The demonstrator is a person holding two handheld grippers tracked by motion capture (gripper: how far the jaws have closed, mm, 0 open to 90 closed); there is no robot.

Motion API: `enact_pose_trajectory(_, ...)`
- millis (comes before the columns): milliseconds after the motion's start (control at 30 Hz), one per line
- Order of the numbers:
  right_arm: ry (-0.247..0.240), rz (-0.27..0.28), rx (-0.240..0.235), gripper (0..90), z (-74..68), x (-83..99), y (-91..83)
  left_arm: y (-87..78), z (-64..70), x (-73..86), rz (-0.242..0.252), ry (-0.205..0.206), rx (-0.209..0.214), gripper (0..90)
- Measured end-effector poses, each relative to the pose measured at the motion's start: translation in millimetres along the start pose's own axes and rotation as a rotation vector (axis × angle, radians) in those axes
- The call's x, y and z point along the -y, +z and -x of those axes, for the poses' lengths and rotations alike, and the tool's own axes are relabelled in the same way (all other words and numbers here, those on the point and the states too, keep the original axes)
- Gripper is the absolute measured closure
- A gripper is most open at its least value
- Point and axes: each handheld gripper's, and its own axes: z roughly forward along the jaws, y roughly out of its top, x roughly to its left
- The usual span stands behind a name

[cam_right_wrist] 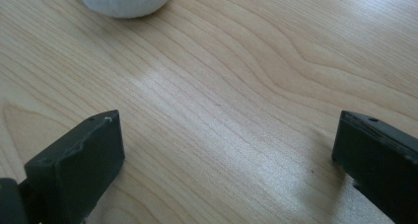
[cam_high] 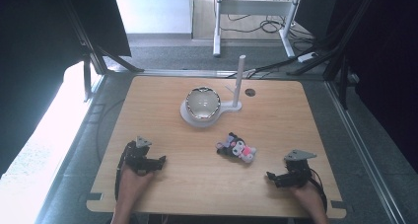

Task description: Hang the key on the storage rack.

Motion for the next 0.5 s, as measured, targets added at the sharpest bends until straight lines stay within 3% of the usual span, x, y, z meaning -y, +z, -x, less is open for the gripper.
enact_pose_trajectory(500, -0.003, 0.000, -0.004, 0.0, 0.3, -0.2, 0.2, 0.0, 0.0, 0.0, 0.000, 0.000, 0.000, 0.4)
